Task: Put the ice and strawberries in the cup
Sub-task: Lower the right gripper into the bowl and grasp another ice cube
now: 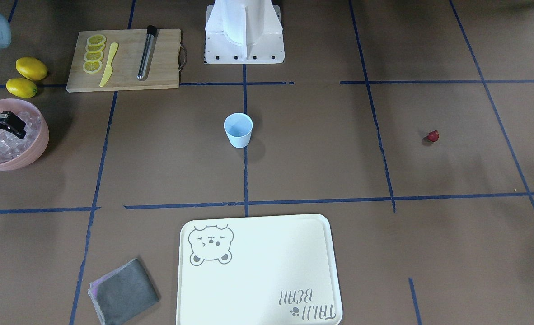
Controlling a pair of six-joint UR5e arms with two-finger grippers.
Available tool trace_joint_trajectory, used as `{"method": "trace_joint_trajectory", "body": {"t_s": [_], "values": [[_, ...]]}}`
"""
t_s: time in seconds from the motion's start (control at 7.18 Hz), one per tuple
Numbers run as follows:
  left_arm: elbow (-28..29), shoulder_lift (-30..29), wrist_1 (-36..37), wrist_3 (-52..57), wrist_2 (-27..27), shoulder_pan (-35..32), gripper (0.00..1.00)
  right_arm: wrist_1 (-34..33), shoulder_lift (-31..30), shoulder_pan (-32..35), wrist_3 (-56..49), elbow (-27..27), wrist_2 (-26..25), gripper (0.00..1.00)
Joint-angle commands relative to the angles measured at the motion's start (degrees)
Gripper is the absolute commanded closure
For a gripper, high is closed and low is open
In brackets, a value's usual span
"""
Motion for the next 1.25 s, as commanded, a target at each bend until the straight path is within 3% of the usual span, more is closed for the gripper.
{"method": "trace_joint_trajectory", "body": {"t_s": [0.0,0.28,0.7,0.84,1.11], "values": [[0.0,0.0,0.0,-0.1,0.0,0.0,0.0,0.0,-0.1,-0.4,0.0,-0.5,0.6,0.18],[0.0,0.0,0.0,0.0,0.0,0.0,0.0,0.0,-0.1,-0.6,0.0,-0.9,0.6,0.24],[0.0,0.0,0.0,0.0,0.0,0.0,0.0,0.0,0.0,-0.7,0.1,-1.2,0.7,0.48],[0.0,0.0,0.0,0.0,0.0,0.0,0.0,0.0,0.0,-0.7,0.1,-1.1,0.7,0.51],[0.0,0.0,0.0,0.0,0.0,0.0,0.0,0.1,0.0,-0.6,0.0,-0.9,1.7,0.7]]}}
